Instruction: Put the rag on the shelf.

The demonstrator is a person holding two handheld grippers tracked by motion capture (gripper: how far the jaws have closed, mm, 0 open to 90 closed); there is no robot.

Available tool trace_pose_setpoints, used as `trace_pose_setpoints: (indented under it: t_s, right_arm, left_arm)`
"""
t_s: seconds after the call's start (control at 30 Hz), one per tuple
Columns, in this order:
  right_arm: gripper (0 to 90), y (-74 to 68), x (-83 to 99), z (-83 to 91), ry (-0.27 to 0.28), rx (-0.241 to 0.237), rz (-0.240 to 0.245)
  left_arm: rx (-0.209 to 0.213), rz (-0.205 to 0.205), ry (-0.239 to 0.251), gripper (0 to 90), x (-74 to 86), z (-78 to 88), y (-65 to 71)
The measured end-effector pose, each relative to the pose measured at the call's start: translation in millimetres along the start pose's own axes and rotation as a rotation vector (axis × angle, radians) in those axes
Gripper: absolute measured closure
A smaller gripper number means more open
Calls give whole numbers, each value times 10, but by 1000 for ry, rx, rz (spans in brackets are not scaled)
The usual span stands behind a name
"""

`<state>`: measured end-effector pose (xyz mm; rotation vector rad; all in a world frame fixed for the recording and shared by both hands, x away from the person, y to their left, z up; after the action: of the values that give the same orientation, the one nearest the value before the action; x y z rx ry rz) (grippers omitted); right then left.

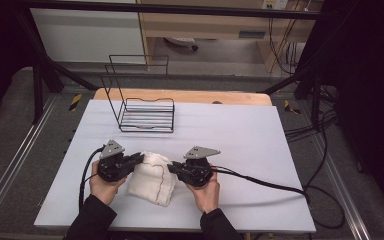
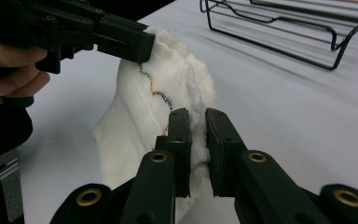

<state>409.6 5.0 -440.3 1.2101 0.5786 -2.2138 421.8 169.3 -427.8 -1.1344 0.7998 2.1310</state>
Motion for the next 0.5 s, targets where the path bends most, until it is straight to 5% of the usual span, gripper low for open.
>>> trace_pose_setpoints:
  t_s: [0.5]
  right_arm:
    - [812,-28,-298,102,60,7,59]
  left_arm:
    - [-15,-12,82,828,-191,193,57]
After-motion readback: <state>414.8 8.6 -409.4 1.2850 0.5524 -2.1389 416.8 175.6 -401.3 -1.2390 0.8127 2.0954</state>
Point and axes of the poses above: each handheld gripper's, and its own axes: z roughly backward along the jaws, x roughly out of its underside, y roughly to its right, the point moved 8 cm from there along -z, roughly forward along the jaws, and after that the axes turned 13 degrees about x, right-handed, at the moved point
